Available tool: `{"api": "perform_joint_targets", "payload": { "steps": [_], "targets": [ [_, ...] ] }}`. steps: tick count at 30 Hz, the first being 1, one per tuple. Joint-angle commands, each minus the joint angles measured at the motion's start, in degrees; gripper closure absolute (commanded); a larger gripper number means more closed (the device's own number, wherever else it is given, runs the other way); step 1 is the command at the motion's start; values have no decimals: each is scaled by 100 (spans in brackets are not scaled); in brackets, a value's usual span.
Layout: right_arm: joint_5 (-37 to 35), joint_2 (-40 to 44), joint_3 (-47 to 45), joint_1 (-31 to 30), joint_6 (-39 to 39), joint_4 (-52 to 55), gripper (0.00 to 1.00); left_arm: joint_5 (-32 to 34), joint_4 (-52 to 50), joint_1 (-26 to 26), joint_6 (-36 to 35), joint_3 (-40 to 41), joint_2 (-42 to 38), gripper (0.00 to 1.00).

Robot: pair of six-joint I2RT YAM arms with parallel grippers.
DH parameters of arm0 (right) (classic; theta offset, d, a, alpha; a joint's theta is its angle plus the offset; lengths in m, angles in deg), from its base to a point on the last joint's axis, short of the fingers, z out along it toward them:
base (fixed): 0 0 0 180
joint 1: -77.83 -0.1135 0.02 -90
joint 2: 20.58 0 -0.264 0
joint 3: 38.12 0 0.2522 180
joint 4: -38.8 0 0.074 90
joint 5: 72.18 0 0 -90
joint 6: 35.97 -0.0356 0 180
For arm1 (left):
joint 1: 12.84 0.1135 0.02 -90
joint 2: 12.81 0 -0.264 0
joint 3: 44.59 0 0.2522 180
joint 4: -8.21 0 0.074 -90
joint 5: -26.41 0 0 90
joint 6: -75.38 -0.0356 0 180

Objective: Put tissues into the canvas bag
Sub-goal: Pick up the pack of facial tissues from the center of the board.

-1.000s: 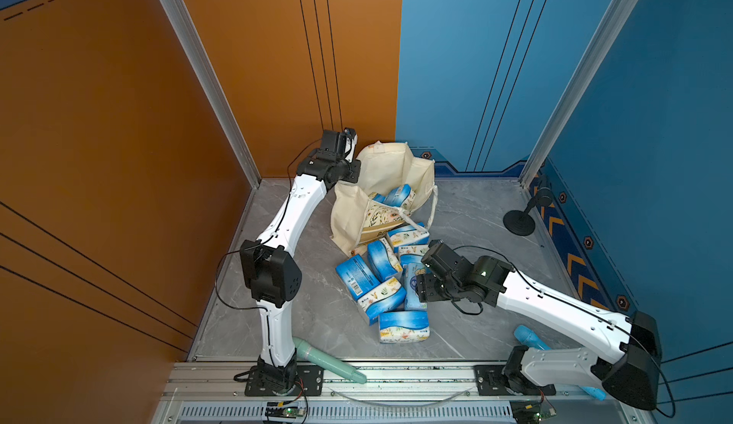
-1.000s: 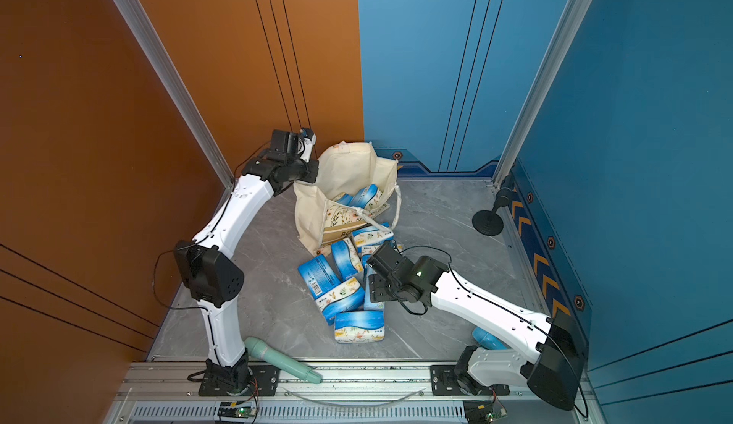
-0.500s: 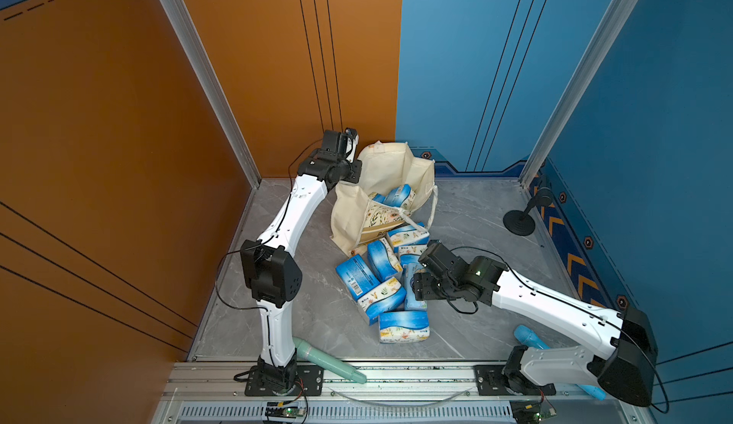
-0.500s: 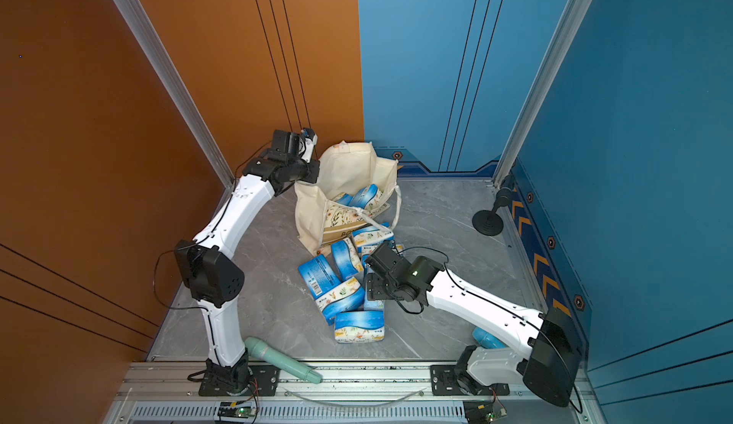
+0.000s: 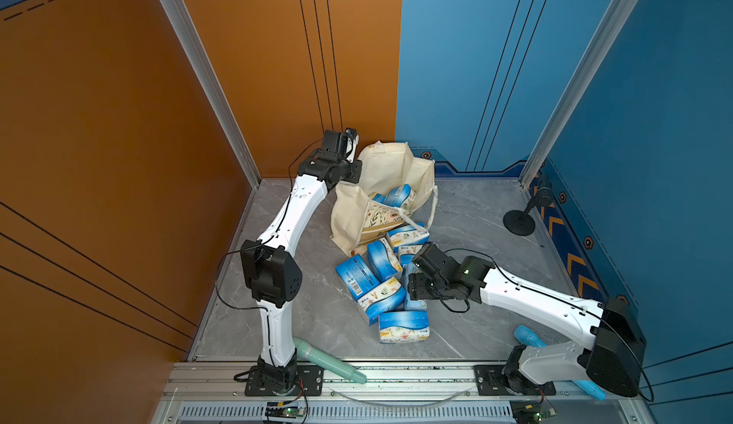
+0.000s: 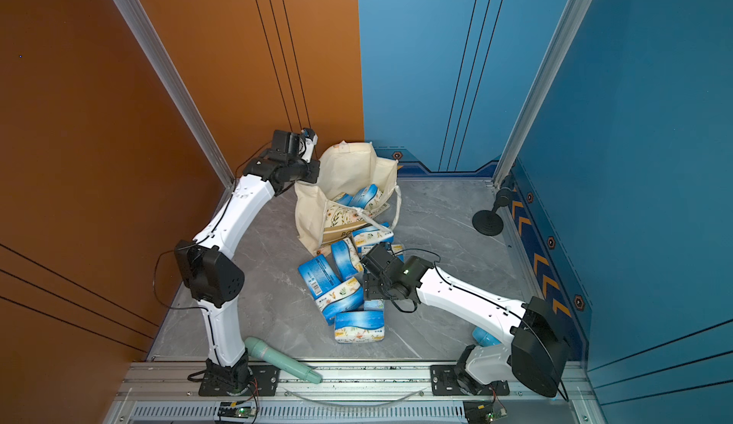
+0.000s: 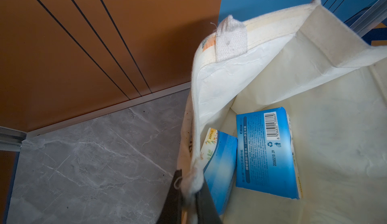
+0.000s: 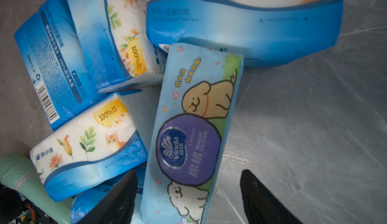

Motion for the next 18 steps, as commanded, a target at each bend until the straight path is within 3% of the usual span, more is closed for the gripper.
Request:
{"api": "perform_joint_targets", "payload": {
  "steps": [1,11,18],
  "targets": [
    [-197,-151,-78,43,-181,-255,22,-80,-104,-65,-65,23,71,100],
    [-275,-716,-40,108,-199,-421,28,-83,-103,-56,-89,6,109,100],
    [-318,-845,-112,198,-197,-413,49,-88,-104,-48,-91,-26,163,100]
  ]
}}
